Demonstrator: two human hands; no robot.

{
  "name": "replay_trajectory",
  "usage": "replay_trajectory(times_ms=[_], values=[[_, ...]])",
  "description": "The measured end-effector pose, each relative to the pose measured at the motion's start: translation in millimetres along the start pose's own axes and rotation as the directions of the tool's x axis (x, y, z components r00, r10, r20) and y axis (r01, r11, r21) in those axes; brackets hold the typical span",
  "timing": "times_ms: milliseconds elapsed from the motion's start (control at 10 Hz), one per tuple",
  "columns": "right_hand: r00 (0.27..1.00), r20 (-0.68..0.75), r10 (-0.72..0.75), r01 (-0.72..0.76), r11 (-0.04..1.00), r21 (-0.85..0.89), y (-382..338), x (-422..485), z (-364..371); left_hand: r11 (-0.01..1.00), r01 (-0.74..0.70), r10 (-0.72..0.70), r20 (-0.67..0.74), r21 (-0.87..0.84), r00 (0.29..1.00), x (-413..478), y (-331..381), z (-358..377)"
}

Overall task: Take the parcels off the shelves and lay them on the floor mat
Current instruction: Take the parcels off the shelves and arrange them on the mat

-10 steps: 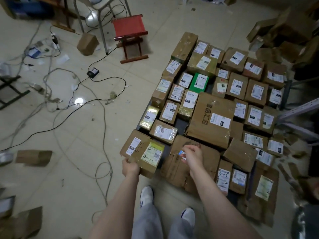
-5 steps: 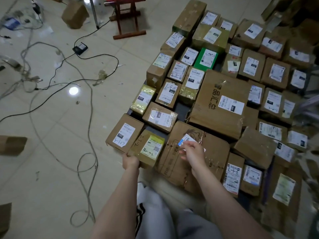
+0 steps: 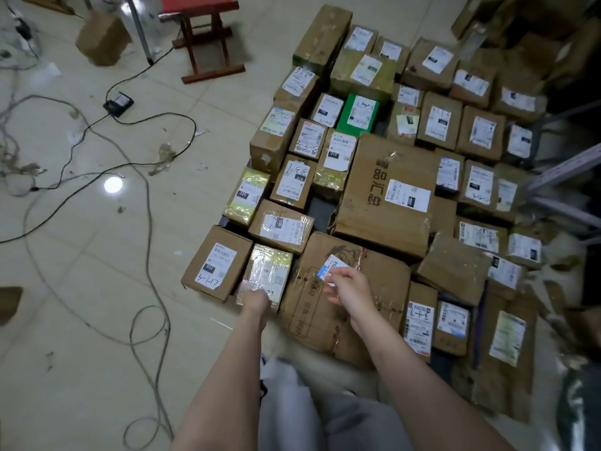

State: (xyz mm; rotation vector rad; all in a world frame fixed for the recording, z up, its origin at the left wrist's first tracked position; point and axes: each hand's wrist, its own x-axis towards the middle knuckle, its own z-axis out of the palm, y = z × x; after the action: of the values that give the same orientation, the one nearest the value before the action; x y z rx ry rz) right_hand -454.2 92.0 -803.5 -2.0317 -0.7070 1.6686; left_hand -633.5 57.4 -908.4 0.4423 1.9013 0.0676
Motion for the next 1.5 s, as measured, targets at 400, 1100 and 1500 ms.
replay_trajectory(times_ms=[400,1100,1500], values=[[0.991,-0.089,-0.104,0.12,0.971,0.205,-126,-155,-34,0.74,-0.076,0.218,0.132,-0.668,0.967,-229,110,-39],[0.741,-0.666,0.086,0.563,0.461,0.686,-145,-388,-254,0.715,-0.624,0.678,0.53,-0.316,0.509,-564,189,73],[0.197,-0.979,0.048,0.889,0.412,0.199,-107,-579,-406,0.44,-0.791,0.697,0.717,-0.424,0.003,-796,156,191]])
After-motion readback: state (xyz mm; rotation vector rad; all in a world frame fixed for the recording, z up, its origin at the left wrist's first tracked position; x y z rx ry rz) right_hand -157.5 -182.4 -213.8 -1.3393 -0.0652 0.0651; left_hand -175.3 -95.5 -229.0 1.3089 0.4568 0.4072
